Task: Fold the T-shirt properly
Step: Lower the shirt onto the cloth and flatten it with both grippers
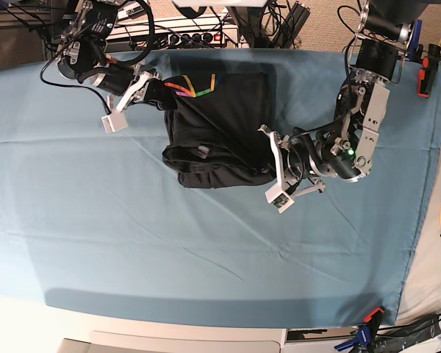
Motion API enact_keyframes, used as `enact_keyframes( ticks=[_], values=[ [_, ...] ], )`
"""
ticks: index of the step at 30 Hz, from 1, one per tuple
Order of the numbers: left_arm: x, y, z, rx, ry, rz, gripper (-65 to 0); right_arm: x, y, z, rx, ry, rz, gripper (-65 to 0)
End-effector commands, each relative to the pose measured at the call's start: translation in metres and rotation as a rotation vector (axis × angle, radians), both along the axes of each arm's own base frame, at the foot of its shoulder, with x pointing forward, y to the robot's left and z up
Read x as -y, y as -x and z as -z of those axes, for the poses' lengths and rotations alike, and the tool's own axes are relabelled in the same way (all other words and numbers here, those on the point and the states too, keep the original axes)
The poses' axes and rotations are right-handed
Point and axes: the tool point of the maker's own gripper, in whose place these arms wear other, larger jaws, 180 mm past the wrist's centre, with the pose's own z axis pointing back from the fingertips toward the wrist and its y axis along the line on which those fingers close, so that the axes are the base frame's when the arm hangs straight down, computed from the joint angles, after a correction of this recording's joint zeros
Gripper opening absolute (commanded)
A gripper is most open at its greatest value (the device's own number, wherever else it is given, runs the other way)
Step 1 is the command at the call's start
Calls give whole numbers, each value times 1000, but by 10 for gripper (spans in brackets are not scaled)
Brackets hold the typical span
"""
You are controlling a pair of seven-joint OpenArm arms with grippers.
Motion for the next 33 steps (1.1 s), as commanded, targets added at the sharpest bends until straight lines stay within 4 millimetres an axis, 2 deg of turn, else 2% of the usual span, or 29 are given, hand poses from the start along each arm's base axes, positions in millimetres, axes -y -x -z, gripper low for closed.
enact_keyframes(
  ticks=[1, 12, 18, 19, 22, 24, 25, 28, 33],
  values=[
    [-4, -15, -15, 66, -3, -16, -650, 4, -1, -2, 5, 18, 4, -650],
    [-6, -16, -14, 68, -14, -22, -650, 8, -3, -1, 5, 30, 37, -650],
    [-7, -16, -14, 68, -15, -21, -650, 8, -15, -7, 39, 28, 41, -650],
    [-6, -16, -14, 68, -15, -21, -624, 8, -18, -9, 49, 28, 40, -650],
    [-6, -16, -14, 69, -16, -18, -485, 8, -29, -16, 78, 28, 40, -650],
    [-7, -16, -14, 70, -20, -19, -433, 8, -35, -20, 99, 30, 36, -650],
    [-8, -16, -13, 72, -25, -20, -430, 8, -38, -22, 109, 31, 34, -650],
    [-9, -17, -13, 76, -34, -21, -430, 8, -42, -25, 122, 36, 33, -580],
    [-11, -19, -12, 83, -51, -25, -430, 8, -47, -29, 138, 33, 37, -574]
  ],
)
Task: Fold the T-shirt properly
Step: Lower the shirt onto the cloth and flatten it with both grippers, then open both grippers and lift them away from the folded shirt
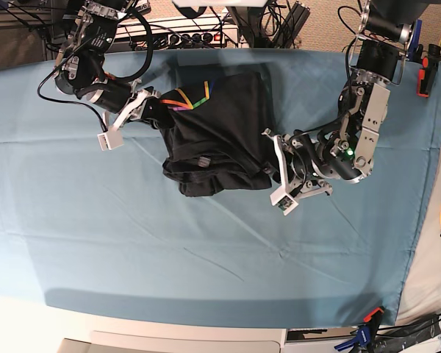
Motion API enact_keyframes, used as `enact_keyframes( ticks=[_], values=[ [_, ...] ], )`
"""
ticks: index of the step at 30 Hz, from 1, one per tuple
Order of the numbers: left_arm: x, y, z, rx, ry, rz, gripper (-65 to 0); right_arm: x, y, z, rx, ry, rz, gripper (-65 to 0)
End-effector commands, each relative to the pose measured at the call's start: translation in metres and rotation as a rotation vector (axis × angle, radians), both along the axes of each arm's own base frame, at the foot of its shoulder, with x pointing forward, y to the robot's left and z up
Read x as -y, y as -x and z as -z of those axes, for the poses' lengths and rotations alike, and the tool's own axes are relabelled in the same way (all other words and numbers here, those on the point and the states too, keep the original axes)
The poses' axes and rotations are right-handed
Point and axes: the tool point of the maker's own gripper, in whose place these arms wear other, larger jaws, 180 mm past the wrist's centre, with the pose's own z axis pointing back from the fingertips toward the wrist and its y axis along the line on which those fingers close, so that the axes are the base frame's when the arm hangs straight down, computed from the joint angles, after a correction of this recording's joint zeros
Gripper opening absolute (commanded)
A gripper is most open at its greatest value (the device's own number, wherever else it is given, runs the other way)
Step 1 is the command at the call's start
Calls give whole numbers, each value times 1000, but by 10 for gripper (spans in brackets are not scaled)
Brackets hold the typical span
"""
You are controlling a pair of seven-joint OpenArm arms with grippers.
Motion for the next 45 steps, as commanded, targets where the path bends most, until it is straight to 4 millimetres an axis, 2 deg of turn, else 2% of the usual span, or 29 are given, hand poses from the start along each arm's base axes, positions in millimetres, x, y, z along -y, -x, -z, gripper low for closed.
enact_keyframes(
  ticks=[1, 5, 6, 9, 11, 13, 16, 20, 23, 24, 25, 26, 27, 32, 37, 40, 43, 45],
  values=[
    [1, -12, -17, 56, 24, 0, -430, 1, -11, -14, 65, -7, 5, -574],
    [0, -12, -16, 57, 16, -1, -430, 2, -8, -10, 44, 14, -4, -567],
    [0, -12, -16, 57, 16, -1, -430, 2, -6, -9, 37, 17, -10, -541],
    [0, -12, -16, 57, 17, -1, -430, 2, -4, -6, 43, 42, -35, -399],
    [0, -12, -16, 57, 17, -1, -430, 3, -4, -6, 46, 44, -35, -364],
    [0, -12, -16, 57, 17, -1, -430, 3, -6, -9, 58, 43, -30, -364],
    [0, -12, -16, 56, 17, -1, -430, 13, -20, -28, 136, 72, 9, -365],
    [0, -11, -15, 54, 17, -1, -430, 38, -43, -65, 270, 184, 81, -365],
    [0, -11, -15, 53, 17, -1, -430, 44, -53, -92, 366, 201, 115, -367],
    [0, -11, -15, 54, 17, -1, -430, 41, -55, -97, 384, 193, 111, -393],
    [0, -11, -15, 54, 17, -1, -430, 36, -56, -100, 393, 174, 99, -457],
    [0, -11, -15, 54, 17, -1, -430, 30, -56, -100, 396, 163, 79, -552],
    [0, -11, -15, 55, 17, -1, -431, 23, -56, -100, 396, 156, 56, -650],
    [1, -12, -16, 57, 20, -1, -431, -19, -54, -90, 374, 145, -73, -650],
    [-2, -13, -14, 62, 2, -5, -431, -50, -46, -43, 225, 84, -172, -650],
    [-2, -13, -14, 63, -1, -5, -431, -50, -48, -22, 158, 74, -175, -650],
    [-2, -13, -14, 62, -1, -5, -431, -40, -63, -18, 154, 151, -169, -650],
    [-2, -13, -14, 62, -1, -5, -431, -32, -78, -22, 183, 218, -148, -650]
  ],
)
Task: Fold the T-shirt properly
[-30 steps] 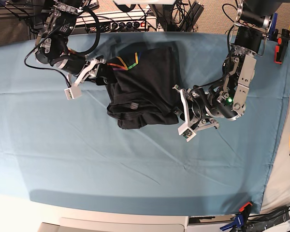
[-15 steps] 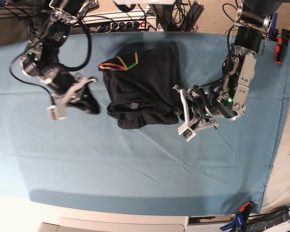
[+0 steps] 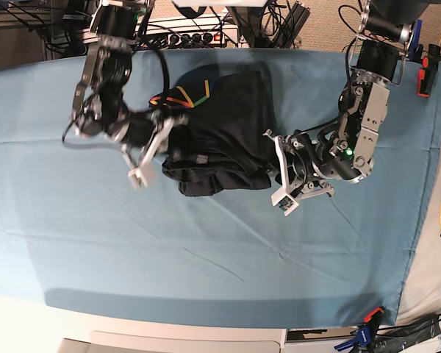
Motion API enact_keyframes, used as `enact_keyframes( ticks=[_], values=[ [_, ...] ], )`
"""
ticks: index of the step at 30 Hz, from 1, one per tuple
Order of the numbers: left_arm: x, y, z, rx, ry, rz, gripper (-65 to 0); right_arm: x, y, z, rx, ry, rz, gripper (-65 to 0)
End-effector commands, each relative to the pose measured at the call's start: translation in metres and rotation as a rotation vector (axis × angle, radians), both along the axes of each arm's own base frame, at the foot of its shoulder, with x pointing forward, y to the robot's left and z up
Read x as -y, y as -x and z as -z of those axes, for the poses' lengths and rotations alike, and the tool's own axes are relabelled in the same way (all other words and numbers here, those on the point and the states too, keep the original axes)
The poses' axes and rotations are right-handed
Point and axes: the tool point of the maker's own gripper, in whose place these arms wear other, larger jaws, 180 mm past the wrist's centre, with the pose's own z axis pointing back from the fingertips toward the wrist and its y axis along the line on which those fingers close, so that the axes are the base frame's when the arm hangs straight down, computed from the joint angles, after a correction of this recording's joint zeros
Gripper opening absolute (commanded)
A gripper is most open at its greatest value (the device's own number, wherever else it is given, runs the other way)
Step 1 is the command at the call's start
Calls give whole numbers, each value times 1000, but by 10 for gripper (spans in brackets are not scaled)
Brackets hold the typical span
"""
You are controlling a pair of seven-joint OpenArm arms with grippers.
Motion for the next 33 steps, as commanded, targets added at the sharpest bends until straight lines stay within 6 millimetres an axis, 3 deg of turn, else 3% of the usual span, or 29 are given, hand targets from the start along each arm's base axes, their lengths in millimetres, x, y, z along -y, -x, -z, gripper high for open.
enact_keyframes(
  ticks=[1, 5, 12, 14, 16, 17, 20, 26, 29, 33],
  values=[
    [2, -11, -15, 50, 22, 1, -431, 3, -18, -19, 81, -2, 20, -650],
    [2, -11, -15, 50, 24, 1, -431, 22, -50, -32, 192, 103, 89, -650],
    [-1, -12, -14, 59, 1, -3, -431, 60, -84, -18, 131, 185, 177, -650],
    [-17, -22, -15, 95, -68, -41, -490, 72, -89, -29, 149, 191, 184, -650],
    [-43, -39, -26, 123, -85, -152, -636, 86, -89, -47, 160, 183, 193, -650],
    [-58, -47, -33, 135, -79, -214, -650, 93, -87, -56, 168, 174, 201, -650],
    [-105, -55, -59, 153, -30, -338, -650, 123, -73, -72, 178, 154, 257, -650],
    [-201, -29, -86, 170, -2, -507, -650, 183, -16, -72, 160, 69, 383, -650],
    [-229, -3, -88, 162, -16, -544, -650, 209, 17, -74, 151, 107, 415, -650],
    [-247, 50, -73, 102, -75, -575, -650, 233, 72, -74, 100, 223, 431, -650]
  ],
)
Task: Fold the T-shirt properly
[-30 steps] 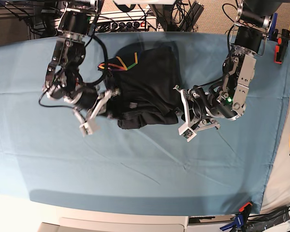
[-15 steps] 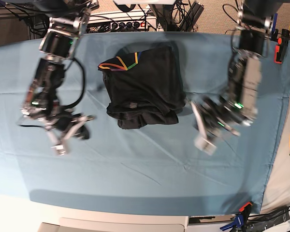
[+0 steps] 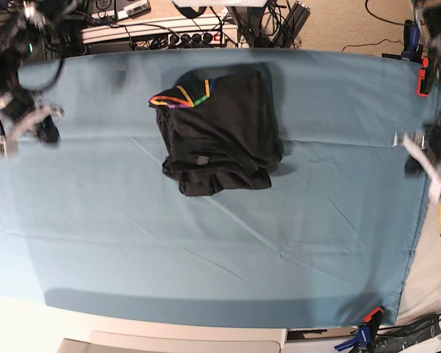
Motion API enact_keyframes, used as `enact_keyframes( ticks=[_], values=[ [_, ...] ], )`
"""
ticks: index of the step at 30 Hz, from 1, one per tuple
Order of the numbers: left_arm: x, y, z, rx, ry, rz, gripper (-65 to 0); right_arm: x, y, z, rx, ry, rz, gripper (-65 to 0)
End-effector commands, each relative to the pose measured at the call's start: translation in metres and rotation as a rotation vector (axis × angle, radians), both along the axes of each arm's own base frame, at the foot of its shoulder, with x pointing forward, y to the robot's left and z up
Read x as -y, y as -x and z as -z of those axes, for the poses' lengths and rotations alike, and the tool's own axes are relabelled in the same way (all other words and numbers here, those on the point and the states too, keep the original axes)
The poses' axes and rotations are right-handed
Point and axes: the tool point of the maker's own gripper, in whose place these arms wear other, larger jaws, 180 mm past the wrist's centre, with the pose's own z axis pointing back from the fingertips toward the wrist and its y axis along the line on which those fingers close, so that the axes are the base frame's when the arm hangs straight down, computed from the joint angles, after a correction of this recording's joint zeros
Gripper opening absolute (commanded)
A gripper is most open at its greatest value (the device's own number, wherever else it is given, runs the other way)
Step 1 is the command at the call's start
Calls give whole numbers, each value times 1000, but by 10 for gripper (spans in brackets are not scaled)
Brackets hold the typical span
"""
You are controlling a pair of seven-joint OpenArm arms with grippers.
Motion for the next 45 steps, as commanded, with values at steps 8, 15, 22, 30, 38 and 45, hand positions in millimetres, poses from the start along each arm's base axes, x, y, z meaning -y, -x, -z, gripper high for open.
enact_keyframes(
  ticks=[8, 15, 22, 30, 38, 45],
  values=[
    [20, 120, -2, -139, -107, 56, -650, 2, 109, -10, -217, 212, -62, -650],
    [54, 197, 15, -318, -28, 55, -650, -18, 183, 16, -416, 136, -32, -650],
    [47, 254, 45, -515, 34, -6, -650, -13, 236, 61, -577, -10, 45, -650],
    [100, 350, 126, -842, 256, 36, -650, -43, 313, 168, -908, -205, 71, -650],
    [145, 372, 211, -893, 122, 142, -650, -55, 294, 259, -870, -163, 75, -650],
    [149, 351, 284, -849, -27, 126, -650, -44, 245, 317, -824, -58, 253, -650]
  ],
)
